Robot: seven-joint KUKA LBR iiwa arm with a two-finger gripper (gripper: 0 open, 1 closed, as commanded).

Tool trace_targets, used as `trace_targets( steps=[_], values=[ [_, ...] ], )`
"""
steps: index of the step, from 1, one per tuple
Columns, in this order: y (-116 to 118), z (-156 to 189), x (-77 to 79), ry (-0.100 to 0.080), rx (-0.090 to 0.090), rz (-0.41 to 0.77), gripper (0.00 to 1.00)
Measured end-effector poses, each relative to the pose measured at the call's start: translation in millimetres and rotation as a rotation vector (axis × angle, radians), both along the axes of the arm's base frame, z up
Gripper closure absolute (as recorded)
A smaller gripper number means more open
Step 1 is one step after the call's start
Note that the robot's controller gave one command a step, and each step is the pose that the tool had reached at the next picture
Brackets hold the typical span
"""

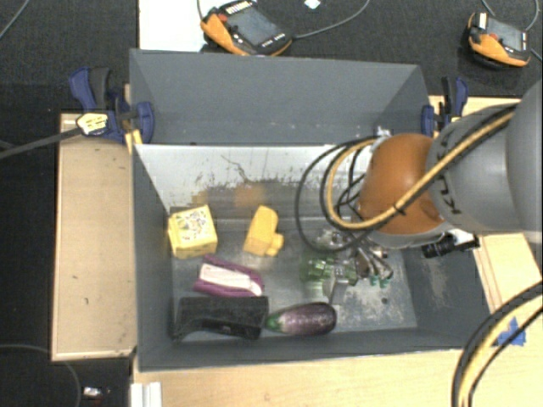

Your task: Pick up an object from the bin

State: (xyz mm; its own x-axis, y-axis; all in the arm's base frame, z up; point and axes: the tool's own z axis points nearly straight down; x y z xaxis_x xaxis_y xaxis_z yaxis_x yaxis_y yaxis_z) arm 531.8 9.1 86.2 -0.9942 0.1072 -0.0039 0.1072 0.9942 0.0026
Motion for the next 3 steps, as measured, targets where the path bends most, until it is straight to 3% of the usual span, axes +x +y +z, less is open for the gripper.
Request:
trace_targets(
  steps=[1, 2, 3],
  values=[
    [0.0, 25.5, -2.2, 0.008, 0.000, 0.001, 1.00],
    [-0.4, 69.4, 0.6, -0.003, 0.000, 0.002, 1.00],
    [-0.3, 82.3, 1.0, -0.005, 0.000, 0.004, 1.00]
  ],
)
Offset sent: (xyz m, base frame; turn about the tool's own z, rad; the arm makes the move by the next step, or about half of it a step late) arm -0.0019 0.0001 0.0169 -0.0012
